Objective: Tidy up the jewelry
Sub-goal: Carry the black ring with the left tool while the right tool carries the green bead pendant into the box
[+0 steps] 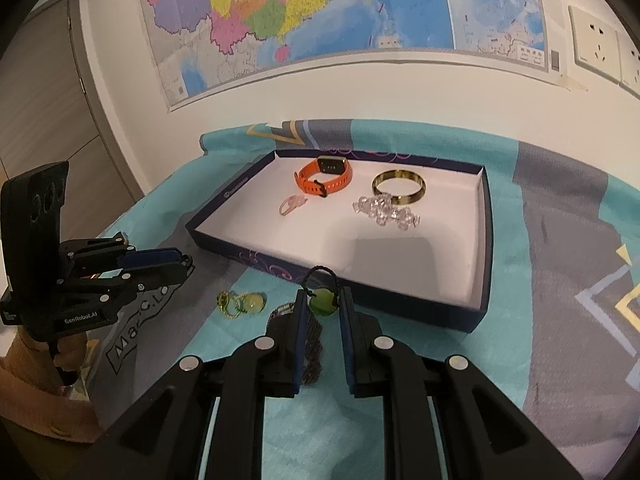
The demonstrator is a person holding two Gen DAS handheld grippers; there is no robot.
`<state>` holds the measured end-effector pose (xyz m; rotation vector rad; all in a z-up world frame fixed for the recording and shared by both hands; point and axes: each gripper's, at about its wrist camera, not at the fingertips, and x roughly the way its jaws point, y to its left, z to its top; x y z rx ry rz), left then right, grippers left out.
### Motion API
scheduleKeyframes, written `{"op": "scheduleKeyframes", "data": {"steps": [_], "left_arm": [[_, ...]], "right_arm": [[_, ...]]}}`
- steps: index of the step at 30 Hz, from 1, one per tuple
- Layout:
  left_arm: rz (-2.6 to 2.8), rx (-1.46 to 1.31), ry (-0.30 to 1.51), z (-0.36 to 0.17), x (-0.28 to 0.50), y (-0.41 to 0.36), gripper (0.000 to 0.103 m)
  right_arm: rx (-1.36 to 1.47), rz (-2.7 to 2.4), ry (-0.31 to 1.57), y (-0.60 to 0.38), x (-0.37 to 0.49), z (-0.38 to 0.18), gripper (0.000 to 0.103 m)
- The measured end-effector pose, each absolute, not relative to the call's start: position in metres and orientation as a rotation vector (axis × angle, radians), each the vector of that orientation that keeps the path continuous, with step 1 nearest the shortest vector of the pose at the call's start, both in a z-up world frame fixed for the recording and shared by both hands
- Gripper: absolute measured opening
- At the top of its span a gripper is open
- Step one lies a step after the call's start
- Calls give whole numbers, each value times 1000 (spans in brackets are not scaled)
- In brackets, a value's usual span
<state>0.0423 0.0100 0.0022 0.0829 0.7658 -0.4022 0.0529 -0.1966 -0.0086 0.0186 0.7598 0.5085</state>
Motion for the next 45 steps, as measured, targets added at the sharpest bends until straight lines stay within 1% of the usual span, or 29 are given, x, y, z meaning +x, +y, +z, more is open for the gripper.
{"op": "scheduleKeyframes", "data": {"steps": [12,27,45], "left_arm": [[-393,57,733,12,61,11,23],[-398,41,738,14,86,6,23],[-380,28,777,3,113,4,23]], "right_arm": [[4,499,745,-195,66,-4,14],[-13,499,751,-193,89,-3,14],[-14,486,793,-186,120,-16,14]]}}
